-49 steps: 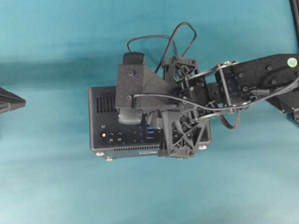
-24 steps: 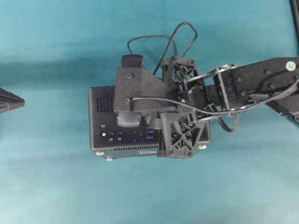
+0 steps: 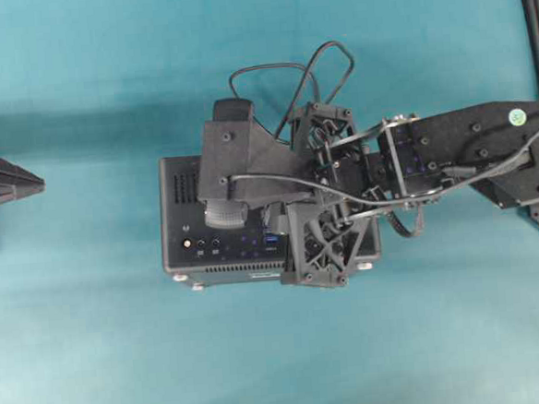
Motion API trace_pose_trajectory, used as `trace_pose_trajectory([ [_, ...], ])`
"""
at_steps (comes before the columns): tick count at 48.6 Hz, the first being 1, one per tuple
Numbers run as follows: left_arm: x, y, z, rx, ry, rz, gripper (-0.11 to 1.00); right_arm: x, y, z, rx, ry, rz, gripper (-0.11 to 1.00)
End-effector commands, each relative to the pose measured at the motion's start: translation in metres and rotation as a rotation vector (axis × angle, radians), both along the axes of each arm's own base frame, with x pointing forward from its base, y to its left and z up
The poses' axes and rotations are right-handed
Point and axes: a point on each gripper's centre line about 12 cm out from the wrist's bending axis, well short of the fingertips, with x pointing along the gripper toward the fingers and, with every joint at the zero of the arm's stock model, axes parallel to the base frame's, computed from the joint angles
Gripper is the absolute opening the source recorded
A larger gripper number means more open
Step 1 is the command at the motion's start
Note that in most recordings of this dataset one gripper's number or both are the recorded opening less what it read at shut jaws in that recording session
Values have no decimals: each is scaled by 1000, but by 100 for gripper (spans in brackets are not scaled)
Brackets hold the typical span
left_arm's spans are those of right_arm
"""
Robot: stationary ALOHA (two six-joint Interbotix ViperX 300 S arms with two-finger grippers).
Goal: Insert the USB into the PC box with both arms.
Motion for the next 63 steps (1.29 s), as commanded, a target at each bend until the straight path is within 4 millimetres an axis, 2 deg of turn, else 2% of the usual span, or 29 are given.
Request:
trace_pose_trajectory([
  [1,2,0,7,-1,-15,0,0,-2,8,14,16,-37,9,9],
  [7,1,0,6,-1,-14,0,0,0,2,18,6,-50,-2,9],
  [18,1,0,6,-1,-14,0,0,-3,2,28,11,-72,-2,10],
  [28,1,0,7,-2,-17,1,0,-6,0,38,1,-81,-7,33],
  [31,1,0,6,-1,-17,1,0,-7,-1,40,-14,-75,-8,37],
  [40,1,0,6,-2,-17,1,0,-7,-4,44,-37,-81,-10,37],
  [51,1,0,6,-2,-17,1,0,-1,-4,32,-40,-79,-8,37],
  [63,1,0,6,-2,-15,1,0,1,-3,20,-40,-64,-6,30],
])
